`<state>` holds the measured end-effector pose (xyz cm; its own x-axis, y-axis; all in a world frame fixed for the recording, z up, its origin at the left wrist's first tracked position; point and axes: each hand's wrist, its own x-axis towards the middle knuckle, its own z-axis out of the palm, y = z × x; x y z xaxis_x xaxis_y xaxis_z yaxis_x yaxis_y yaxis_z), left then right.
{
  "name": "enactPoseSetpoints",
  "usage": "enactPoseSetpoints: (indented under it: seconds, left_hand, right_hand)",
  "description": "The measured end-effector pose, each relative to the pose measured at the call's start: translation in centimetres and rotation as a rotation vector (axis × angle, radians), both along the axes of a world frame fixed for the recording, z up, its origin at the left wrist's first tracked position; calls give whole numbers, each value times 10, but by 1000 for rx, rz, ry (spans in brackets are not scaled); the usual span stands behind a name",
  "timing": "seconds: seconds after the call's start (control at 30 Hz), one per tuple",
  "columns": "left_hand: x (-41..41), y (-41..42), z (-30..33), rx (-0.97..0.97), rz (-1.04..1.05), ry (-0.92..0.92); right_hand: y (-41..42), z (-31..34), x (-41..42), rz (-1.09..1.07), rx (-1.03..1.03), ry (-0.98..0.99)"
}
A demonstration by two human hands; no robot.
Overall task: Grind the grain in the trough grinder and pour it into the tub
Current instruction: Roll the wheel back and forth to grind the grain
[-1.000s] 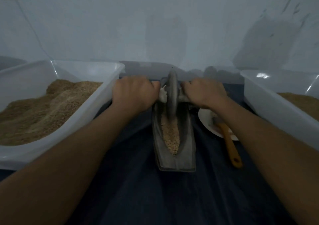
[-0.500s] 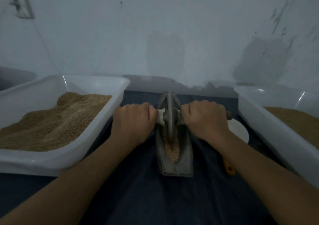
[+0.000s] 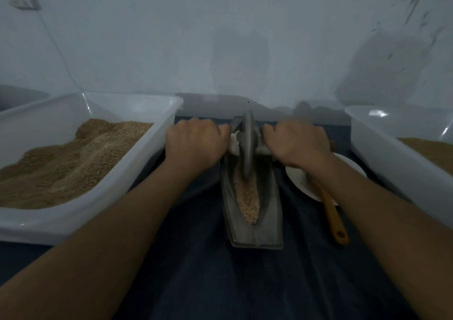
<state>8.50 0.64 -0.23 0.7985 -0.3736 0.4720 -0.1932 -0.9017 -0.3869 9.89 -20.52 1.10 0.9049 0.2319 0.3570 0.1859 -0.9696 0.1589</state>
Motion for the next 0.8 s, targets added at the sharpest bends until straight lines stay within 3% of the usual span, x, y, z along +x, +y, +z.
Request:
enactPoseSetpoints:
  seconds: [0.07, 0.2, 0.33, 0.67, 0.8]
  left_hand:
    - [21, -4, 12, -4, 33, 105]
    - [49, -9, 31, -182, 129, 380]
    - [52, -10, 31, -188, 114, 338]
    - [-25, 8, -8, -46, -18, 24]
    - [-60, 7, -7, -172, 29, -35]
  right_hand:
    - [-3, 9, 19, 40, -38, 141]
    - [0, 23, 46, 93, 115, 375]
    - [-1, 22, 50, 90, 123, 374]
    - [8, 0, -28, -9, 23, -100]
    - [3, -5, -68, 113, -112, -197]
